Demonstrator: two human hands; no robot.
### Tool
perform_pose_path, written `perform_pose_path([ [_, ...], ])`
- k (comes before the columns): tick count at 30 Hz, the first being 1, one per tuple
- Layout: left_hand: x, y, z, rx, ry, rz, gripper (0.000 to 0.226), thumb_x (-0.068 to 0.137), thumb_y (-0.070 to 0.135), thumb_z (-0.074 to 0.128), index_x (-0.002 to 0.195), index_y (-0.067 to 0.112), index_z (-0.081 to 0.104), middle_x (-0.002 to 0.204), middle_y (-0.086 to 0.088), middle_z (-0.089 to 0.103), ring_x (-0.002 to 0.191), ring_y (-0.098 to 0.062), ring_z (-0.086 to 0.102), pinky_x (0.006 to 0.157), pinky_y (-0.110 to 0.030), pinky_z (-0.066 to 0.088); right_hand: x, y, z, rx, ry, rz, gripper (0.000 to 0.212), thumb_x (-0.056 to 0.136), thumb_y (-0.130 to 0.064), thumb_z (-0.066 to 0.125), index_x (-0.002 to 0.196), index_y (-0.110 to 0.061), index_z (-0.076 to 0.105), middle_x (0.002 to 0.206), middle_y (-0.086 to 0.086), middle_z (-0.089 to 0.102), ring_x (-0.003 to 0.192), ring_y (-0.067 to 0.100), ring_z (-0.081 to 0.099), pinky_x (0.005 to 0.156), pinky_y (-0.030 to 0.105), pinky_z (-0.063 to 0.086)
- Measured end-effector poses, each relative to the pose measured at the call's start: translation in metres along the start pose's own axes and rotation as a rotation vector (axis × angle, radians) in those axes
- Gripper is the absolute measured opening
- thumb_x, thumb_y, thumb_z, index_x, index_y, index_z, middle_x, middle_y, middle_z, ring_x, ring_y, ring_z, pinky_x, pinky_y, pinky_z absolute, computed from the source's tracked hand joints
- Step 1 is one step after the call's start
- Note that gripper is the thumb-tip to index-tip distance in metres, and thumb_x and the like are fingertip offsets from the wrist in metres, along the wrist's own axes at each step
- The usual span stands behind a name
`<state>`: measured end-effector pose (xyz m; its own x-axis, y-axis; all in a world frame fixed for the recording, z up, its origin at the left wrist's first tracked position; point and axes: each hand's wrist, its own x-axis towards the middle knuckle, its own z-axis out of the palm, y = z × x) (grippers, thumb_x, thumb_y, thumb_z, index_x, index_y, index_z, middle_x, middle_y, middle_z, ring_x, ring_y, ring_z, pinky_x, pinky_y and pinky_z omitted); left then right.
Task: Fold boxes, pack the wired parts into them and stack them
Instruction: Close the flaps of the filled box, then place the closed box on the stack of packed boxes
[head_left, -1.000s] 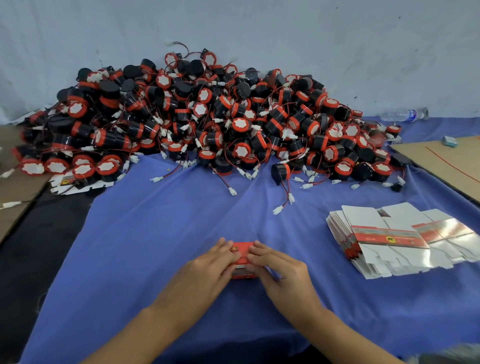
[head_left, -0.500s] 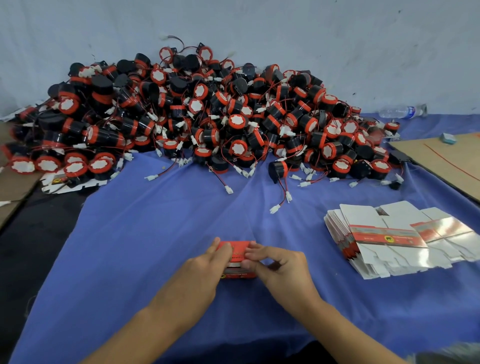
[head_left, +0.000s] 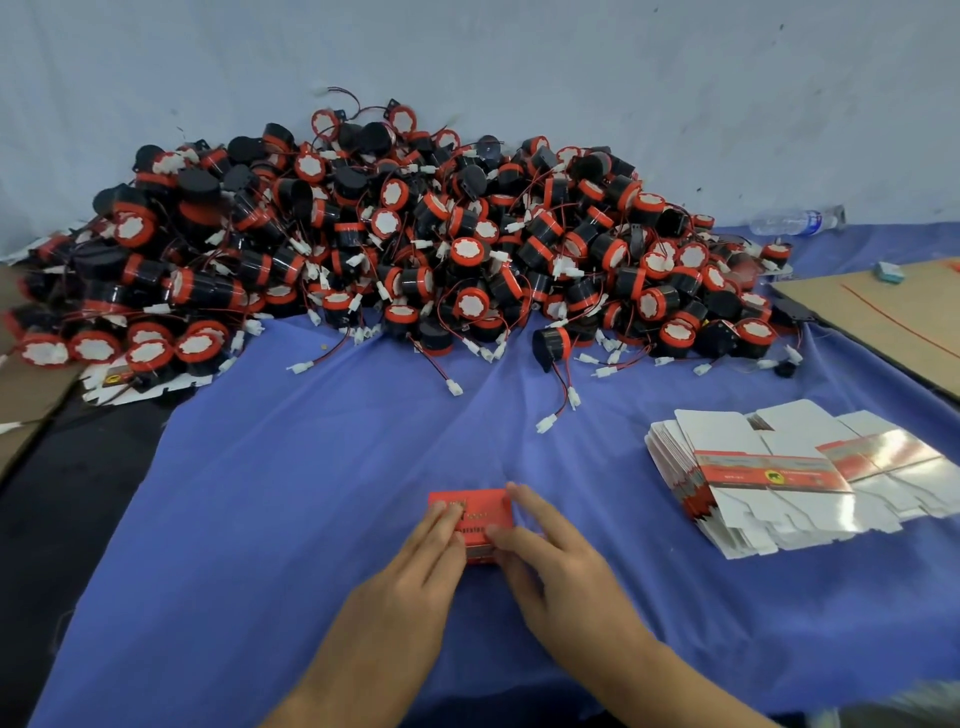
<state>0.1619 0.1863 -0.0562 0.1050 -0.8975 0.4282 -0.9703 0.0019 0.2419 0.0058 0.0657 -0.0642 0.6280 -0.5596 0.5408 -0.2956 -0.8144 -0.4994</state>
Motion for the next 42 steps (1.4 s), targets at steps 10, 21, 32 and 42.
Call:
perform_pose_path([
  [10, 0.032, 0.048, 0.007, -0.943, 0.463, -0.753, 0.040, 0.084, 0.003, 0.076, 0.107, 0.036, 0.067, 0.117, 0.023, 0.071, 0.096, 0.007, 0.070, 0.076, -0.003, 0.049, 0.014, -0.045, -0.012, 0.216, 0.105, 0.363, 0.041, 0.080, -0.006, 0.071, 0.115, -0.027, 0.068, 0.118, -0.022, 0.052, 0.108, -0.006, 0.057, 0.093, 0.007, 0.042],
  [21, 0.231, 0.080, 0.014, -1.255, -0.004, -0.437, 0.043, 0.092, -0.011, 0.050, 0.124, 0.014, 0.062, 0.117, 0.001, 0.074, 0.088, 0.003, 0.068, 0.072, -0.010, 0.050, 0.171, 0.068, -0.158, -0.370, -0.144, 0.569, 0.036, 0.095, -0.013, 0.053, 0.126, -0.025, 0.066, 0.106, 0.002, 0.069, 0.074, 0.016, 0.057, 0.058, 0.024, 0.041],
  [32, 0.318, 0.054, 0.152, -0.948, -0.453, -0.404, 0.046, 0.095, -0.002, 0.044, 0.135, 0.021, 0.044, 0.112, -0.024, 0.064, 0.070, -0.021, 0.049, 0.063, -0.037, 0.039, 0.209, 0.223, -0.124, -0.420, -0.746, 0.717, 0.040, 0.100, -0.003, 0.044, 0.138, -0.008, 0.055, 0.110, 0.007, 0.052, 0.095, 0.024, 0.045, 0.084, 0.030, 0.039],
  [42, 0.329, 0.064, 0.108, -0.665, -0.275, -0.356, 0.055, 0.098, 0.006, 0.052, 0.152, 0.013, 0.039, 0.146, -0.014, 0.052, 0.127, -0.033, 0.054, 0.100, -0.045, 0.050, 0.204, 0.204, -0.144, -0.324, -0.429, 0.745, 0.069, 0.098, 0.000, 0.043, 0.160, -0.018, 0.020, 0.117, 0.008, 0.061, 0.083, 0.018, 0.058, 0.066, 0.025, 0.048],
])
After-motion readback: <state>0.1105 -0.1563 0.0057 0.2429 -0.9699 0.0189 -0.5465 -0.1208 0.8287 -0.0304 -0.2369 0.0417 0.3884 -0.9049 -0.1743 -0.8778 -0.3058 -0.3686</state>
